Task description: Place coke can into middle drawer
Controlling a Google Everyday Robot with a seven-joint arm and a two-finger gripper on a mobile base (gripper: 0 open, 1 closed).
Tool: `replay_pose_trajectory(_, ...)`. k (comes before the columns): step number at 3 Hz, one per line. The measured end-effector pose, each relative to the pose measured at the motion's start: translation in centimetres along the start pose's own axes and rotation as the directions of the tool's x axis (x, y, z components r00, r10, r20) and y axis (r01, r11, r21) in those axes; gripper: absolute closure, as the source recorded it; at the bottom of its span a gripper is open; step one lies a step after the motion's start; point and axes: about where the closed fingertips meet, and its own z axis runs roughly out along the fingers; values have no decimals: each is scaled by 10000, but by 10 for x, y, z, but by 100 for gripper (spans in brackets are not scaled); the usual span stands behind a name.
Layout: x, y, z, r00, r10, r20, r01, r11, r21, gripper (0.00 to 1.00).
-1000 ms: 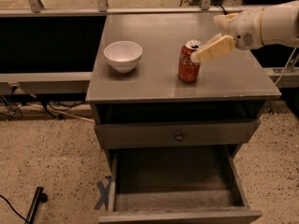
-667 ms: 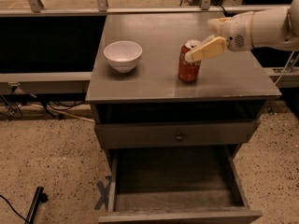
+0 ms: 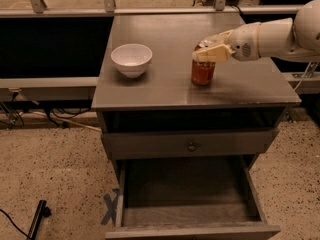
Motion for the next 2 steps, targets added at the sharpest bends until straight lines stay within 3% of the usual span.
replay_pose_trajectory(1,7,1,1,9996,228,161,-223,9992,-338,72)
replay_pose_trajectory(2,-9,12,-19,9938,-143,1107,257,9944,-1026,95)
